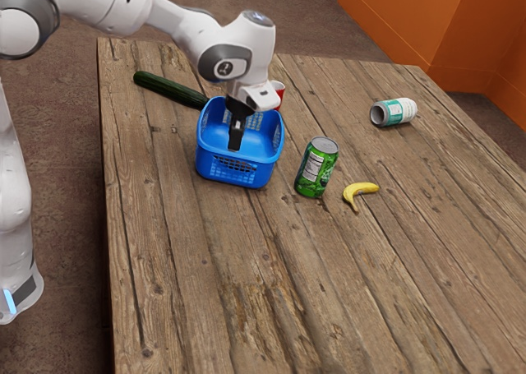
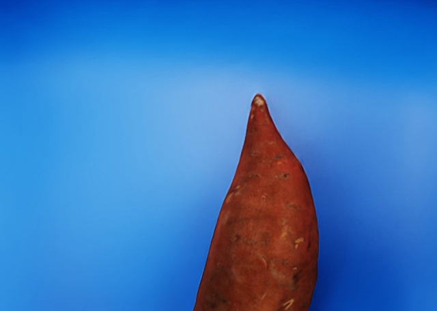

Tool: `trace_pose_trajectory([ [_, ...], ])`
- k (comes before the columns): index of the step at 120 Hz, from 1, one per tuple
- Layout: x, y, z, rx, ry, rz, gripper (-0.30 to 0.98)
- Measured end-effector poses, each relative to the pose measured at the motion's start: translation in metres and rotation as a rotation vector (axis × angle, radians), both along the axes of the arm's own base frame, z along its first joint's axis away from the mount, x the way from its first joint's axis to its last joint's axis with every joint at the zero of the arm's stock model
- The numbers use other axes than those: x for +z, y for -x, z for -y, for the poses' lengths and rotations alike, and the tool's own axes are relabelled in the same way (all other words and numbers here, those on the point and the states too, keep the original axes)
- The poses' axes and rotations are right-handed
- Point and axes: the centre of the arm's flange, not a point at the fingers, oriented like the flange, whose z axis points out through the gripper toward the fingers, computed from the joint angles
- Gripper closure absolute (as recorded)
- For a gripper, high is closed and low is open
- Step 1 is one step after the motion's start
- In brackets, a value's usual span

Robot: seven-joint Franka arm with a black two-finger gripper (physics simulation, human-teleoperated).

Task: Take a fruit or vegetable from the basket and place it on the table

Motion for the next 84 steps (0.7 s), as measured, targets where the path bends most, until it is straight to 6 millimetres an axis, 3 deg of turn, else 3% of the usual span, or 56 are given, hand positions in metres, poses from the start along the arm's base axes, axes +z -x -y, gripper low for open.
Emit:
trace_pose_trajectory([
  [84, -0.028, -0.001, -0.003, -0.047, 0.003, -0.013, 0.0],
])
